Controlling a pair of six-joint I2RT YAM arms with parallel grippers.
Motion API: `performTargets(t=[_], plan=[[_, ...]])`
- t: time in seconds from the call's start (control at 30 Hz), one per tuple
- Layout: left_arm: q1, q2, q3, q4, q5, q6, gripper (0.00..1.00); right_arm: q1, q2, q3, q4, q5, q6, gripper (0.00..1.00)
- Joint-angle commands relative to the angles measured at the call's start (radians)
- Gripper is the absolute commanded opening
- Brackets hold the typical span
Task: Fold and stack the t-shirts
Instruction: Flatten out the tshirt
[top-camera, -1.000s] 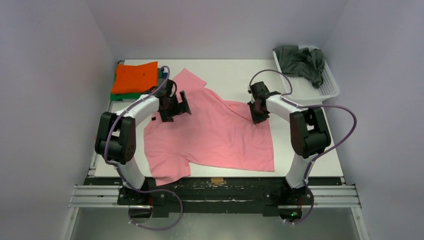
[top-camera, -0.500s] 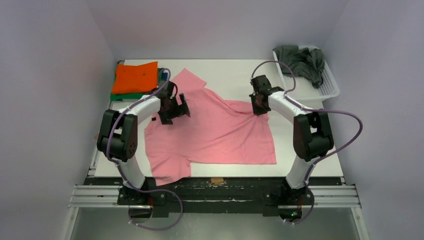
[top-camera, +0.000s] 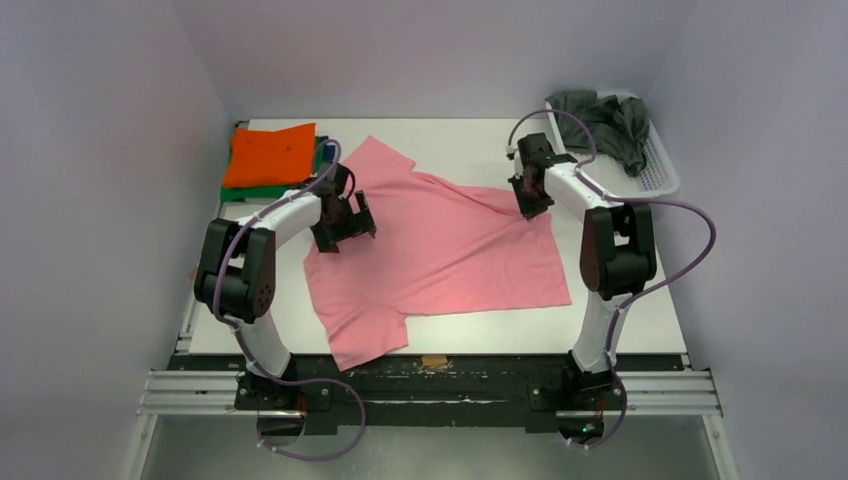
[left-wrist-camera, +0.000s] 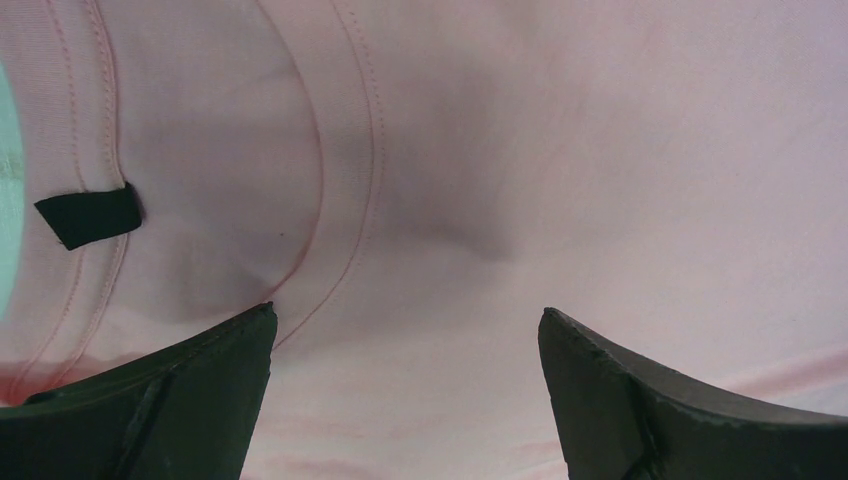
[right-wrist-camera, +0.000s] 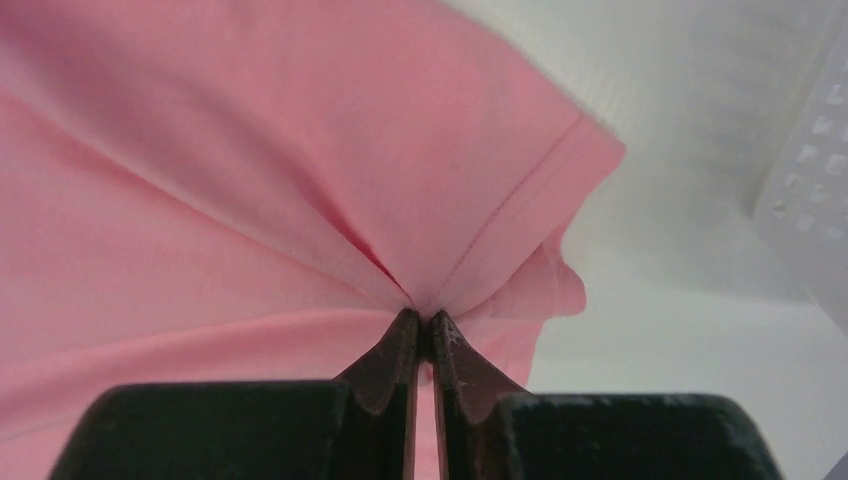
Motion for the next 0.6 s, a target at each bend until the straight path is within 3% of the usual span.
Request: performTargets(t=[0.0, 0.13, 0.3, 0.47, 0.57], plan=[[0.005, 0.009, 0.025, -0.030, -0.020, -0.013, 1.00, 0.006, 0.017, -0.027, -0.085, -0.075, -0.116, 0.06], [0.009, 0.018, 0.064, -0.052, -0.047, 0.009, 1.00, 0.006, 0.032, -0.037, -0.034, -0.064, -0.081, 0.13], [0.009, 0.018, 0.075, -0.056, -0.044, 0.011, 1.00, 0.006, 0.004, -0.053, 0.027, -0.037, -0.046, 0.30], [0.009, 0.012, 0.074, -0.055, -0.048, 0.011, 1.00, 0.006, -0.015, -0.054, 0.046, -0.042, -0.036, 0.31], [0.009, 0.007, 0.074, -0.054, -0.051, 0.013, 1.00, 0.004, -0.036, -0.064, 0.061, -0.035, -0.031, 0.25]])
